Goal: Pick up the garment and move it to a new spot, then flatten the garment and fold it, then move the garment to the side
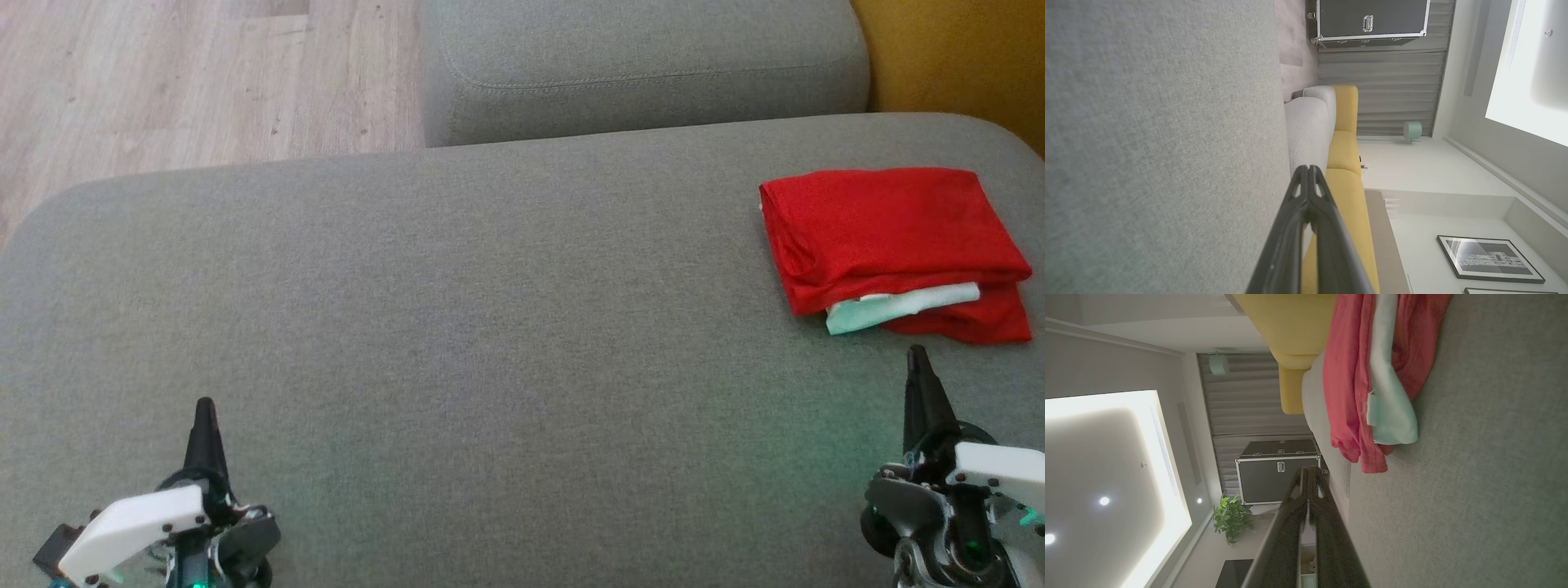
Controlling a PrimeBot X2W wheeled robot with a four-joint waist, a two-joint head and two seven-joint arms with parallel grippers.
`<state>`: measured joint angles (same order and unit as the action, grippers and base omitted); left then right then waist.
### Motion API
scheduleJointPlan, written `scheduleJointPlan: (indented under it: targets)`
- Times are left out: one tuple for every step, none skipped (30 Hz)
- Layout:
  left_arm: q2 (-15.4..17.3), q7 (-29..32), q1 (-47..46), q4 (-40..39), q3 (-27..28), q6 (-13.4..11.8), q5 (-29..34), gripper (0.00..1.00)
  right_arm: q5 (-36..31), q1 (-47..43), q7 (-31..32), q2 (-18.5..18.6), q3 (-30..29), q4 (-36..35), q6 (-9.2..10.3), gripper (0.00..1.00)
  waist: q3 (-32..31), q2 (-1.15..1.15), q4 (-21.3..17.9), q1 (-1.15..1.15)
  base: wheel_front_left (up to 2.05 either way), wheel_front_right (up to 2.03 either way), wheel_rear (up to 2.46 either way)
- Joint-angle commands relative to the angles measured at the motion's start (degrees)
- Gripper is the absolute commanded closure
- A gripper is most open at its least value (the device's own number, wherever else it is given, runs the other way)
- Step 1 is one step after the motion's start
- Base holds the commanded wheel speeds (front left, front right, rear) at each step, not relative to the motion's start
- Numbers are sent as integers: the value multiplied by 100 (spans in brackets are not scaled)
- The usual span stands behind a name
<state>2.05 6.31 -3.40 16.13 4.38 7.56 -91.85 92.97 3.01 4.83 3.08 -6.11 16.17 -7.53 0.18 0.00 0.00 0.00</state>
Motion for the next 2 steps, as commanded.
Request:
scheduleJointPlan:
  targets:
    - [83, 18, -279, -207, 215, -8, -31, 100, 35, 305, 54, 81, 98, -222, 4, 100, 0, 0, 0, 0, 0, 0, 0]
    - [83, 18, -279, -208, 215, -8, -31, 100, 33, 305, 56, 79, 96, -222, 4, 100, 0, 0, 0, 0, 0, 0, 0]
